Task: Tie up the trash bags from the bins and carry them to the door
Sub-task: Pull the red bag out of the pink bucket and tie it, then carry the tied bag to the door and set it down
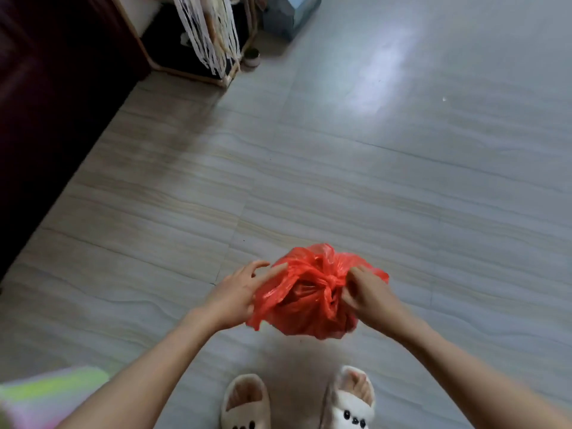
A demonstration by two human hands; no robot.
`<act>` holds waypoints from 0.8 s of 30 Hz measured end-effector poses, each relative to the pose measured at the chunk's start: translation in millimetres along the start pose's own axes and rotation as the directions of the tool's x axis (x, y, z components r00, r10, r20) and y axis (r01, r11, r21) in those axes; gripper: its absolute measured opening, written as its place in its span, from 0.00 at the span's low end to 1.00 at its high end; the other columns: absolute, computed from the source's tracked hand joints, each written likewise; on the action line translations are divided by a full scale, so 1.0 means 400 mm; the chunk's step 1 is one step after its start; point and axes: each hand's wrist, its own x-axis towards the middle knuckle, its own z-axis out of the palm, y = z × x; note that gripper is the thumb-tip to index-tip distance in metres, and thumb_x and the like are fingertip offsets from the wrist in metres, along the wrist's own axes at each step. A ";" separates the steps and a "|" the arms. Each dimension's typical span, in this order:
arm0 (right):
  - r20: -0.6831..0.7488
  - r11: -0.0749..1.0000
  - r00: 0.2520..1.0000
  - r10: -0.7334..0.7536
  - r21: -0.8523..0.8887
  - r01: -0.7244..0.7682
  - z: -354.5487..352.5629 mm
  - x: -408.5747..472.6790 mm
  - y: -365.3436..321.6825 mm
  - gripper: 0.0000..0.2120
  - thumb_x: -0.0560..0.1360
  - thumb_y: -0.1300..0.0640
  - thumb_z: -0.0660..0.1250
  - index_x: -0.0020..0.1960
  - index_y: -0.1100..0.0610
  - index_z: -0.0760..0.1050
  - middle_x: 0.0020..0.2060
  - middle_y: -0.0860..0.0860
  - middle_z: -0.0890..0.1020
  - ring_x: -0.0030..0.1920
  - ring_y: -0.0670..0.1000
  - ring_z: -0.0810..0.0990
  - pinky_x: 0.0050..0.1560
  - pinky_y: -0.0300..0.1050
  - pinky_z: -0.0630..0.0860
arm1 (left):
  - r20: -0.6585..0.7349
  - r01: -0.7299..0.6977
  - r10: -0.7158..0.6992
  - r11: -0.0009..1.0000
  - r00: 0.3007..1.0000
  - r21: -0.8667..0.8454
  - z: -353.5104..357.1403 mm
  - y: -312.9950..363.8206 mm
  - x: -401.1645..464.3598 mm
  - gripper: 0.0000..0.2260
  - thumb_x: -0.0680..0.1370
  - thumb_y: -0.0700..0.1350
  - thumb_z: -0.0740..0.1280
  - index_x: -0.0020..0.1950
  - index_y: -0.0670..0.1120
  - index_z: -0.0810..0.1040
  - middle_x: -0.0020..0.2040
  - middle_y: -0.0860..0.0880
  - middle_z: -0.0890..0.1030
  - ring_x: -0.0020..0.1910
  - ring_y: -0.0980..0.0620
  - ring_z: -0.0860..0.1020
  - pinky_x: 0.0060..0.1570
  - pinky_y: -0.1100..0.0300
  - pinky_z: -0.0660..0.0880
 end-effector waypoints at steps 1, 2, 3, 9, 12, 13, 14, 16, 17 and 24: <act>-0.058 0.993 0.994 0.095 0.078 -0.090 -0.052 -0.017 -0.029 0.10 0.72 0.56 0.61 0.34 0.53 0.62 0.31 0.49 0.70 0.34 0.53 0.69 0.37 0.44 0.60 | -0.064 0.027 -0.034 0.994 0.997 -0.103 -0.049 0.045 -0.020 0.33 0.70 0.41 0.59 0.72 0.62 0.57 0.69 0.50 0.65 0.64 0.49 0.70 0.60 0.53 0.71; -0.105 0.979 0.980 0.169 0.135 -0.154 -0.095 -0.031 -0.055 0.12 0.71 0.60 0.63 0.34 0.53 0.62 0.29 0.47 0.69 0.33 0.52 0.68 0.37 0.43 0.60 | -0.194 0.057 -0.088 0.985 0.977 -0.161 -0.094 0.091 -0.037 0.31 0.70 0.40 0.58 0.71 0.59 0.62 0.67 0.50 0.67 0.63 0.48 0.72 0.60 0.51 0.72; -0.133 0.953 0.958 0.253 0.202 -0.224 -0.160 -0.046 -0.083 0.10 0.71 0.62 0.64 0.36 0.54 0.64 0.29 0.47 0.70 0.33 0.52 0.70 0.37 0.43 0.61 | -0.312 0.092 -0.154 0.974 0.938 -0.205 -0.157 0.145 -0.053 0.28 0.70 0.40 0.58 0.69 0.56 0.67 0.65 0.49 0.70 0.62 0.47 0.72 0.59 0.50 0.72; -0.297 0.907 0.879 0.373 0.319 -0.277 -0.678 -0.178 -0.247 0.05 0.74 0.63 0.59 0.47 0.57 0.73 0.44 0.57 0.80 0.47 0.58 0.78 0.48 0.48 0.71 | -0.425 0.242 -0.308 0.949 0.851 -0.202 -0.575 0.609 -0.144 0.18 0.77 0.45 0.61 0.67 0.49 0.70 0.64 0.48 0.71 0.64 0.46 0.69 0.61 0.52 0.65; -0.335 0.899 0.851 0.404 0.316 -0.303 -0.930 -0.252 -0.282 0.04 0.75 0.61 0.61 0.46 0.60 0.75 0.45 0.59 0.82 0.49 0.59 0.79 0.47 0.45 0.69 | -0.392 0.205 -0.287 0.949 0.874 -0.238 -0.721 0.804 -0.152 0.17 0.78 0.46 0.60 0.66 0.49 0.70 0.65 0.47 0.72 0.65 0.47 0.69 0.63 0.52 0.65; -0.321 0.893 0.850 0.419 0.314 -0.322 -0.981 -0.271 -0.288 0.05 0.75 0.61 0.63 0.47 0.61 0.76 0.46 0.59 0.83 0.50 0.58 0.80 0.47 0.43 0.68 | -0.381 0.203 -0.292 0.945 0.877 -0.256 -0.745 0.846 -0.157 0.17 0.78 0.46 0.60 0.66 0.49 0.70 0.65 0.47 0.72 0.65 0.47 0.69 0.63 0.52 0.65; -0.305 0.880 0.841 0.447 0.319 -0.351 -1.061 -0.294 -0.286 0.06 0.74 0.60 0.64 0.48 0.61 0.77 0.48 0.58 0.83 0.52 0.58 0.80 0.48 0.43 0.69 | -0.376 0.197 -0.293 0.941 0.879 -0.273 -0.786 0.914 -0.156 0.17 0.78 0.46 0.60 0.66 0.49 0.70 0.65 0.47 0.72 0.65 0.47 0.69 0.63 0.52 0.65; -0.272 0.848 0.821 0.502 0.343 -0.405 -1.217 -0.321 -0.277 0.07 0.73 0.59 0.66 0.49 0.61 0.78 0.50 0.57 0.83 0.54 0.57 0.79 0.51 0.43 0.70 | -0.382 0.138 -0.217 0.965 0.898 -0.224 -0.867 1.030 -0.136 0.18 0.78 0.47 0.60 0.67 0.49 0.69 0.65 0.47 0.71 0.64 0.47 0.69 0.62 0.53 0.66; -0.265 0.835 0.809 0.525 0.342 -0.430 -1.275 -0.331 -0.268 0.07 0.73 0.59 0.66 0.48 0.61 0.78 0.50 0.57 0.83 0.54 0.56 0.79 0.51 0.43 0.70 | -0.392 0.113 -0.179 0.976 0.902 -0.185 -0.896 1.073 -0.121 0.18 0.77 0.47 0.60 0.68 0.49 0.68 0.65 0.48 0.71 0.64 0.47 0.69 0.62 0.53 0.66; -0.337 0.746 0.669 0.662 0.379 -0.547 -1.573 -0.285 -0.134 0.08 0.70 0.60 0.64 0.40 0.63 0.80 0.41 0.62 0.84 0.48 0.61 0.81 0.48 0.47 0.73 | -0.371 -0.047 0.049 0.999 0.927 0.014 -1.044 1.301 0.110 0.19 0.77 0.50 0.61 0.68 0.50 0.68 0.66 0.49 0.71 0.65 0.47 0.69 0.62 0.52 0.65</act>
